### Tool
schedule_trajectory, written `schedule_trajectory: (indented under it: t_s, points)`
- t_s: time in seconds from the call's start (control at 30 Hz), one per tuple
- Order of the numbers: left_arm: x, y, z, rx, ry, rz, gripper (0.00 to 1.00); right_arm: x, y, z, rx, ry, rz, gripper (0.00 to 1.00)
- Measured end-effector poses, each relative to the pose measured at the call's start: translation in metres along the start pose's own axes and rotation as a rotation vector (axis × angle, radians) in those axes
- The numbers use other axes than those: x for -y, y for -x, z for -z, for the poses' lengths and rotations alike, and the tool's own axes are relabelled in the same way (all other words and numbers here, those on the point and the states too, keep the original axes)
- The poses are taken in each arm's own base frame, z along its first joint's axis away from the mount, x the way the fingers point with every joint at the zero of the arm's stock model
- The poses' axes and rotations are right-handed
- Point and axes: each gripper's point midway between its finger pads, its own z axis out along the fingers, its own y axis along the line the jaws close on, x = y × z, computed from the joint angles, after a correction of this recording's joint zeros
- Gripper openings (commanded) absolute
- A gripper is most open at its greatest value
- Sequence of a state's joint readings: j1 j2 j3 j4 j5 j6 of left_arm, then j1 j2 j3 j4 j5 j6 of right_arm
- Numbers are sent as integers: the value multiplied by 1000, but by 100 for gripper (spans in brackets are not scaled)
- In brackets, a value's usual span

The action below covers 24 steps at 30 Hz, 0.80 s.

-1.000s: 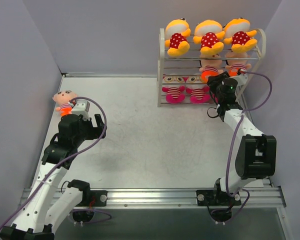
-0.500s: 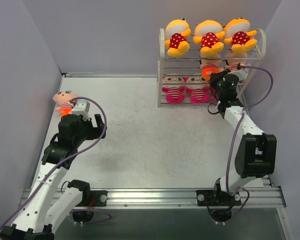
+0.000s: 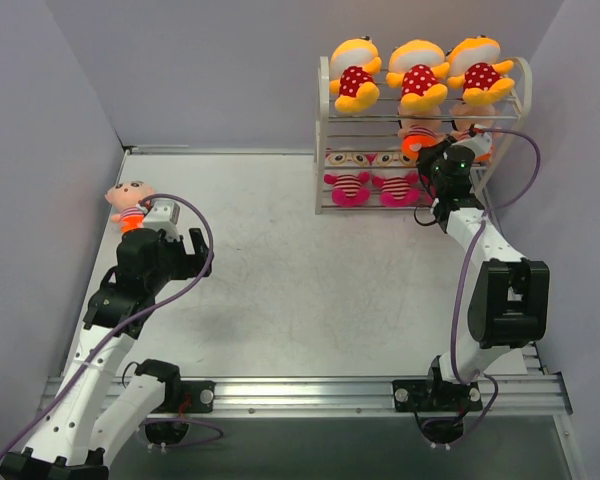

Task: Place and organize the stuffed toys onto the shelf
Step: Place the stuffed toy onto shelf

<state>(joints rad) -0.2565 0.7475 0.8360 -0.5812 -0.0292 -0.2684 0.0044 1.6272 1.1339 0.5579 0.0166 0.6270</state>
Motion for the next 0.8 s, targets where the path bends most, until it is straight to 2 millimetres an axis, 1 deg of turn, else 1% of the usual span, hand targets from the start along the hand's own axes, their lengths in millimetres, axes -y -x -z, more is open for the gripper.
schedule_trajectory:
  t_s: [0.1,0.13,0.23,0.5,0.57,0.63,0.8]
  points:
    - [0,0,0,0,0,0,94,0,0,0,-1,-1,3,4]
    - [0,0,0,0,0,0,94,0,0,0,-1,-1,4,7]
    - [0,0,0,0,0,0,94,0,0,0,-1,-1,5,14]
    - [0,0,0,0,0,0,94,1,0,0,-2,-2,9,28]
    - [0,0,0,0,0,0,94,1,-1,0,-6,-5,11,33]
    - [0,0,0,0,0,0,94,2,-1,1,-9,-7,13,38]
    - [0,0,0,0,0,0,94,0,3,8,-13,-11,18,46]
